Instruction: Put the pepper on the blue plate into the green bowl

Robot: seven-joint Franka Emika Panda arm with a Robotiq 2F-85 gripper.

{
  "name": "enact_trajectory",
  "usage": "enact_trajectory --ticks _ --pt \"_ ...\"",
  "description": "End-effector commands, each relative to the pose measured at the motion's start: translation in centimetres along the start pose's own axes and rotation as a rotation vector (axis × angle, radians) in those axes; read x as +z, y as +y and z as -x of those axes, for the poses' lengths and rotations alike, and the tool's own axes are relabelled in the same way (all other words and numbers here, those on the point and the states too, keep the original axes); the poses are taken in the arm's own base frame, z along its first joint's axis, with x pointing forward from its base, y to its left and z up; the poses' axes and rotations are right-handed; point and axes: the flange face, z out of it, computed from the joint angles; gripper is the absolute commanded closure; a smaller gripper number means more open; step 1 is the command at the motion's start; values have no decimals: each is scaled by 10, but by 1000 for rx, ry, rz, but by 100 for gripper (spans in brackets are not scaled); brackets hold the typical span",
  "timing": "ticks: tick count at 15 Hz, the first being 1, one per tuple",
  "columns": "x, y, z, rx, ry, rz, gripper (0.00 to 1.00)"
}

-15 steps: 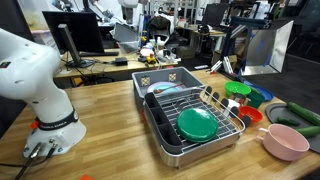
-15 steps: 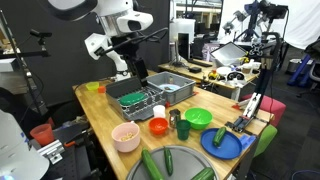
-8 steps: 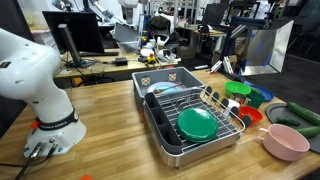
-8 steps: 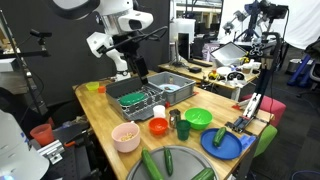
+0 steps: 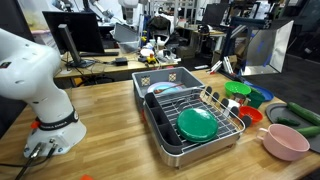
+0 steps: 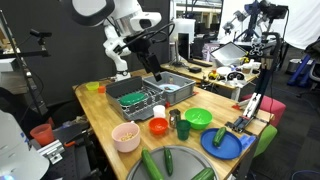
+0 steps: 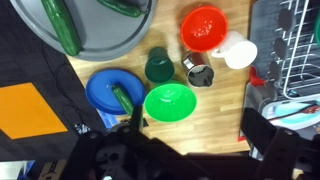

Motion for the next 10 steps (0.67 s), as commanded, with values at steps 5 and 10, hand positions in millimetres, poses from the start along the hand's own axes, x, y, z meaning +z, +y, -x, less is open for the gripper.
enact_trajectory --ticks 5,10 --pt "60 42 -74 -62 -69 146 0" --pt "54 32 -65 -36 -26 129 0"
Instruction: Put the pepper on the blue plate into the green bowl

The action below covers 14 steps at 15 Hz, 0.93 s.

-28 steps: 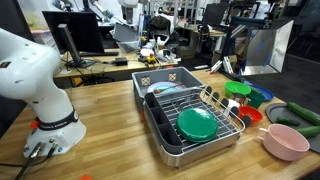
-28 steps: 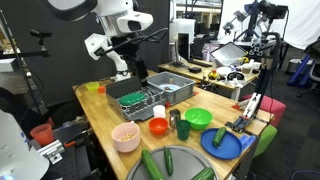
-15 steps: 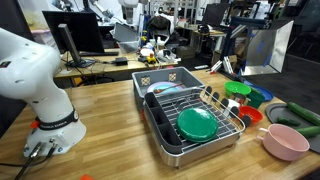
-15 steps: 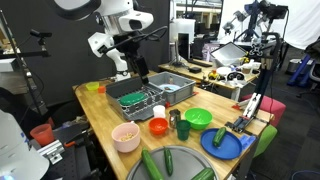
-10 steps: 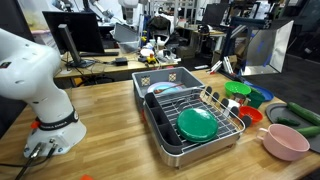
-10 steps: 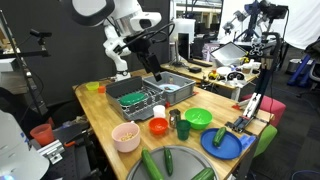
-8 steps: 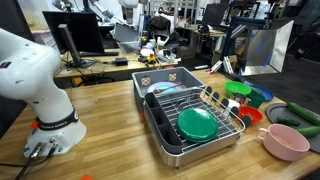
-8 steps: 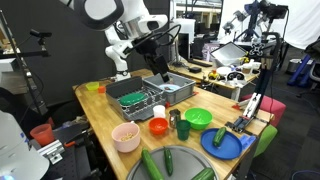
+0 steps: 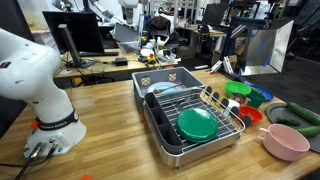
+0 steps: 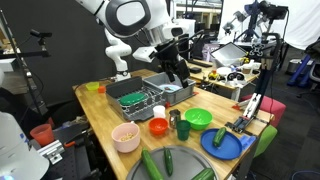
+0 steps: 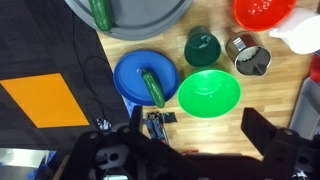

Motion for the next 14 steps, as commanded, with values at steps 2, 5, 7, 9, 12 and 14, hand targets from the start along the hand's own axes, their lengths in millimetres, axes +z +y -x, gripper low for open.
enact_trajectory --ticks 2,5,7,9,12,14 --pt "-3 0 0 1 4 0 0" --pt "5 10 -5 -7 -14 38 0" --pt "23 21 -10 -55 -46 88 0" --pt "50 33 -14 -103 -94 157 0" --pt "99 31 -19 -203 -159 157 0" --pt "130 24 -25 -247 -196 142 0"
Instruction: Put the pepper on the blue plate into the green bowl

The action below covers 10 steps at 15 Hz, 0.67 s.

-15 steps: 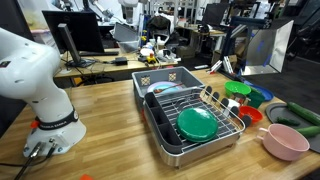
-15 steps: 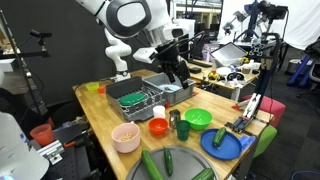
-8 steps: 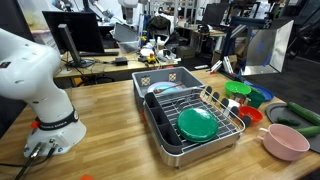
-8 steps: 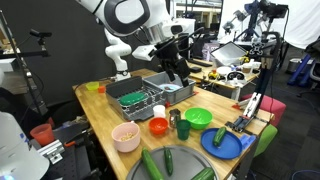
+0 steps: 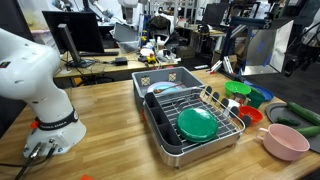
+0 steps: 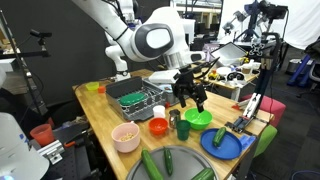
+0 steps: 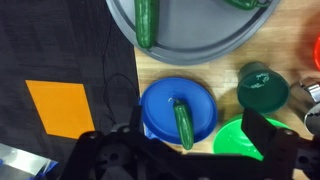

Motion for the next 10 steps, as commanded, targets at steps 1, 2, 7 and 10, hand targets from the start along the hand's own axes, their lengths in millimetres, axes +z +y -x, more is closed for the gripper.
enact_trajectory --ticks 1,2,7,10 --pt "40 -6 -26 -96 -40 4 0" --pt "50 -7 -32 -103 -47 4 0" --pt "64 -8 -44 -89 -38 19 0" --pt "63 -7 -46 -88 -35 20 0"
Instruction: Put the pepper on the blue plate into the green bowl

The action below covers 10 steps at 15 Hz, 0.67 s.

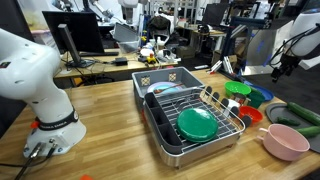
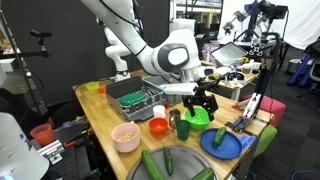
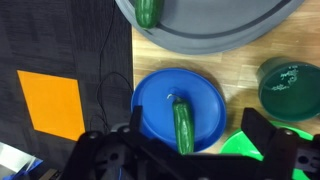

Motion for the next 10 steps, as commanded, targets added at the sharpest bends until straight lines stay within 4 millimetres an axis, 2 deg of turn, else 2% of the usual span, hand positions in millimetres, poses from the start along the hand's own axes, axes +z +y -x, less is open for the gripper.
enact_trajectory --ticks 1,5,10 --pt "0 0 0 0 0 0 0" --pt "12 7 -8 36 29 -19 0" --pt "52 12 -27 8 37 -43 0"
